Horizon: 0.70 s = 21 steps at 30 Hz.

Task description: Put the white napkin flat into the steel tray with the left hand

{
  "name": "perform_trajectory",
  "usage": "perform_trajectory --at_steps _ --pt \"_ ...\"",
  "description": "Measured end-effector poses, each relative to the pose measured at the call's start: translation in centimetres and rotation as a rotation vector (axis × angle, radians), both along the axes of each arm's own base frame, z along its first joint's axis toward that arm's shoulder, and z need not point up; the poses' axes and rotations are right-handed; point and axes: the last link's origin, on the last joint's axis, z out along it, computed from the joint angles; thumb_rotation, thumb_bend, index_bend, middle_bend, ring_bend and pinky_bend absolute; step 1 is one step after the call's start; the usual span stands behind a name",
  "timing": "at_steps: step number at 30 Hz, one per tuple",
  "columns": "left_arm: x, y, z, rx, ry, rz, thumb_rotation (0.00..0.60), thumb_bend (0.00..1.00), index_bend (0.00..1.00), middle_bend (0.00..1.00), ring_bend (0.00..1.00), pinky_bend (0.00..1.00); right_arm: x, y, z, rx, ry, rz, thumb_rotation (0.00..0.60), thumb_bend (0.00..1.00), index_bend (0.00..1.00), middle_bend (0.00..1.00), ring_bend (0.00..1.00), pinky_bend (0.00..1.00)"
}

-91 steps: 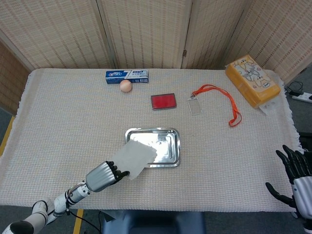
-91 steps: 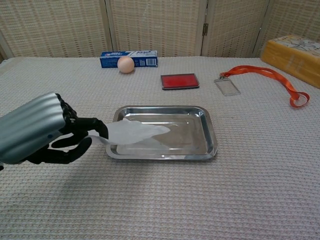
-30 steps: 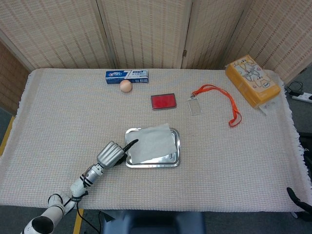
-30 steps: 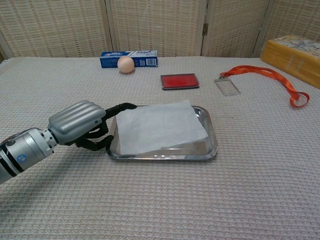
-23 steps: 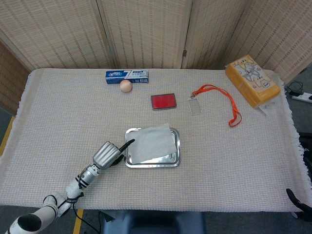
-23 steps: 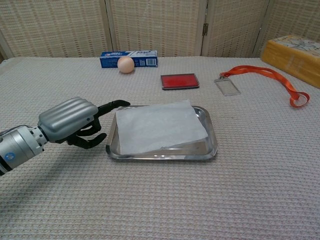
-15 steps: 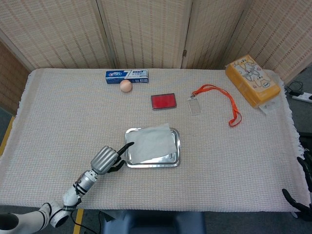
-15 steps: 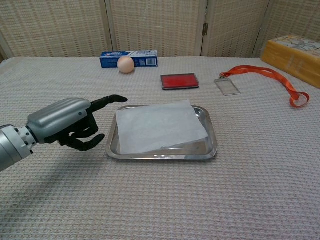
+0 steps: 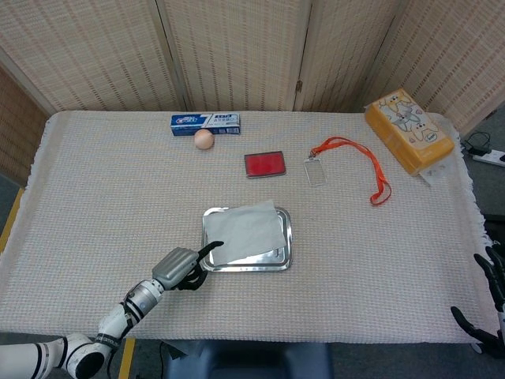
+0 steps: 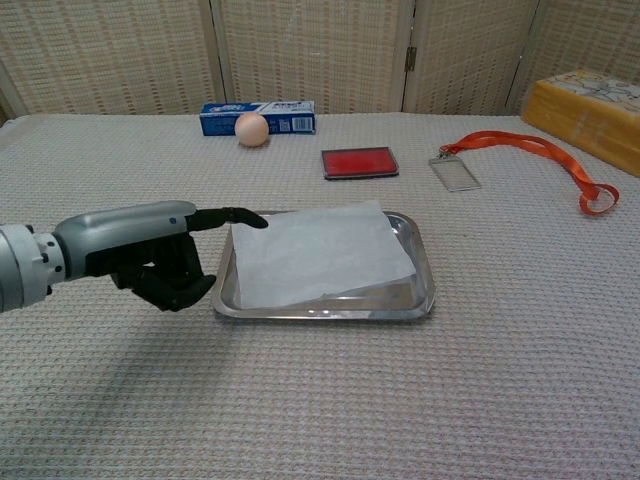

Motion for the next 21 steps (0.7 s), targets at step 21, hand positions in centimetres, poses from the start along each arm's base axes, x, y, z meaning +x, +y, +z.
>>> perform_trajectory --at_steps 21 --pt "1.8 3.2 -4.9 -0.064 0.113 -0.034 0.600 0.81 0.09 1.00 1.00 1.00 -0.3 0.3 1.2 -0.021 -0.030 -0.003 0.600 0.31 0.00 0.00 0.00 0.00"
